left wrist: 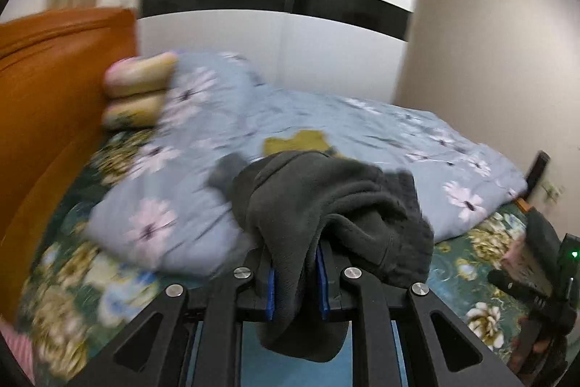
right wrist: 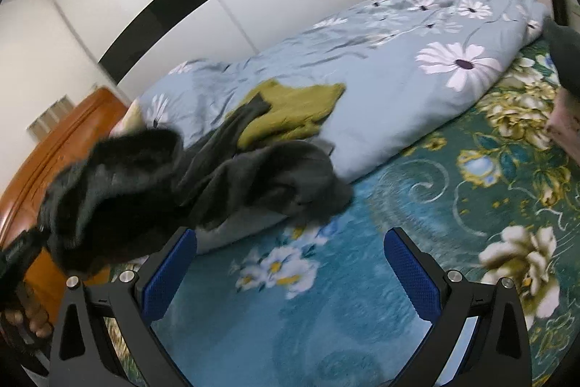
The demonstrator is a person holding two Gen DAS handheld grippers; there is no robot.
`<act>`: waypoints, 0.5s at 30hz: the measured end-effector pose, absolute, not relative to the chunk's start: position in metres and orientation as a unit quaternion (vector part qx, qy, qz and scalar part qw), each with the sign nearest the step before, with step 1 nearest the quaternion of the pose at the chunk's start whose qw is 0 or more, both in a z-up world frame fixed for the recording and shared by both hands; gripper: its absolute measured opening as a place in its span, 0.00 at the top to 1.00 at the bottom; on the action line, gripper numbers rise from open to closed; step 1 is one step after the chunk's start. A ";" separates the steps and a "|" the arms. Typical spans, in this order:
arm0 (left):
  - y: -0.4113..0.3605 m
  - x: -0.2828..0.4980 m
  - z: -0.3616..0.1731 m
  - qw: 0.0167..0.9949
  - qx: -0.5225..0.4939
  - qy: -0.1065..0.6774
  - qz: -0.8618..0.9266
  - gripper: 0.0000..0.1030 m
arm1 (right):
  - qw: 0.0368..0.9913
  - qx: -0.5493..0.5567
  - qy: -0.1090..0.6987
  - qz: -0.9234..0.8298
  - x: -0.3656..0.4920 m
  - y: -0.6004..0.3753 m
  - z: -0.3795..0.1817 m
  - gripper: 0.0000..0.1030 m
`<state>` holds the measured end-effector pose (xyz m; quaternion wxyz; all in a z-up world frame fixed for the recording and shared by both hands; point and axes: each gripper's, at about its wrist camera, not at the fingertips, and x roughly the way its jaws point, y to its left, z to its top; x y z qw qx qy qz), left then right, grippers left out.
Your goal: Fold clothes
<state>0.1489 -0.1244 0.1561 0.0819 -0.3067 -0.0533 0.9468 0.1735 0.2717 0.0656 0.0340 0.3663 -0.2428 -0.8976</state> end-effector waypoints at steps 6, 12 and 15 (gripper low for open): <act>-0.195 0.194 0.204 -0.007 -0.239 -0.061 0.969 0.83 | 0.072 0.367 -0.229 -0.899 0.183 0.236 0.077 0.00; -0.206 0.212 0.250 -0.032 -0.183 -0.020 0.982 0.83 | 0.086 0.350 -0.208 -0.909 0.199 0.217 0.094 0.00; -0.193 0.210 0.234 -0.016 -0.204 -0.015 0.979 0.83 | 0.083 0.353 -0.209 -0.908 0.206 0.216 0.093 0.00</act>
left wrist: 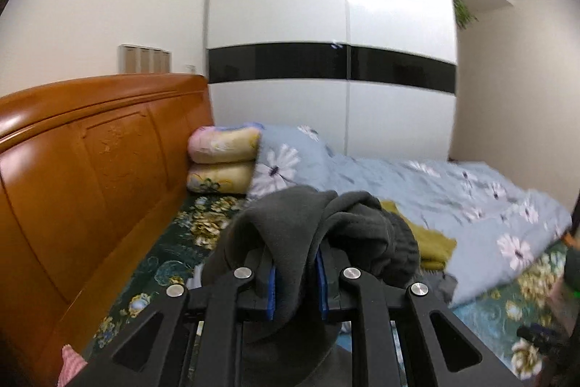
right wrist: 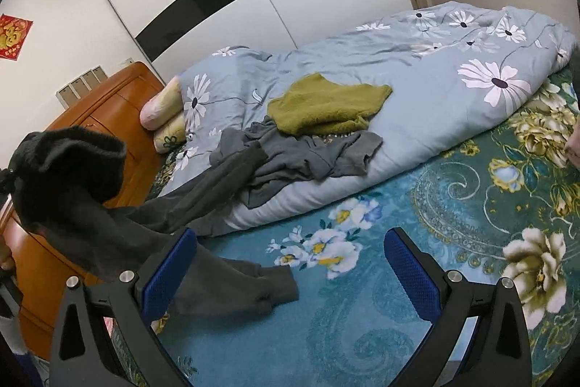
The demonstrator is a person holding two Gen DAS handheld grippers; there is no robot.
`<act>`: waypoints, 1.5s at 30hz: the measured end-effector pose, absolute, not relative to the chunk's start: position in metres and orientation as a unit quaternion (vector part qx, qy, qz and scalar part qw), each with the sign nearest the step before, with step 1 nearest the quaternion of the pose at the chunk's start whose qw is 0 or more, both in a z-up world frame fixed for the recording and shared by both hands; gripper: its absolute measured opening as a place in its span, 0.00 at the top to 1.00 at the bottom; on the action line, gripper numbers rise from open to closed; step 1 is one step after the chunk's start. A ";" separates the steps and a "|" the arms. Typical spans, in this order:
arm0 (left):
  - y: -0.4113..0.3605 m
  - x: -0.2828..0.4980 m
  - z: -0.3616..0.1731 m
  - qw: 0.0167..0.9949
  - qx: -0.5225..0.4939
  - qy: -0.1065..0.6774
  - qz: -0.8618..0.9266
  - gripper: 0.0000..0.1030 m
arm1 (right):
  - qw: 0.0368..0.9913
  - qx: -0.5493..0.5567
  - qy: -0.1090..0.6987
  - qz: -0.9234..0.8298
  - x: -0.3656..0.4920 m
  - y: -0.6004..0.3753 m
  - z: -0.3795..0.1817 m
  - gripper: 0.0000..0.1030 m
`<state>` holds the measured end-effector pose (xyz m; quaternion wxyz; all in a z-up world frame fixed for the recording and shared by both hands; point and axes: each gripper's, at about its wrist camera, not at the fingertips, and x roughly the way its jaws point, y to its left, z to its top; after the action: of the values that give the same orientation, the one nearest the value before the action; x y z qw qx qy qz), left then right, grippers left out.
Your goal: Fold clothes
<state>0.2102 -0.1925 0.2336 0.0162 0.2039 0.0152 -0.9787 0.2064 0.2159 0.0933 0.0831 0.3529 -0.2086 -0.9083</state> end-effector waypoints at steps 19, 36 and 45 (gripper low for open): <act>-0.197 0.217 0.069 -0.025 0.380 0.186 -0.906 0.83 | 0.236 0.448 -0.345 -0.791 0.191 0.151 0.033 0.00; -0.119 0.223 0.072 -0.148 0.396 0.200 -0.884 0.83 | 0.275 0.484 -0.596 -0.578 0.164 0.110 -0.041 0.25; -0.120 0.221 0.075 -0.136 0.385 0.189 -0.893 0.82 | 0.294 0.498 -0.636 -0.511 0.174 0.105 -0.052 0.26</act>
<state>0.2208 -0.1198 0.0752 -0.1359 0.3854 0.1894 -0.8928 0.1743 0.1047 -0.0519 0.2942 0.4983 -0.6360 -0.5106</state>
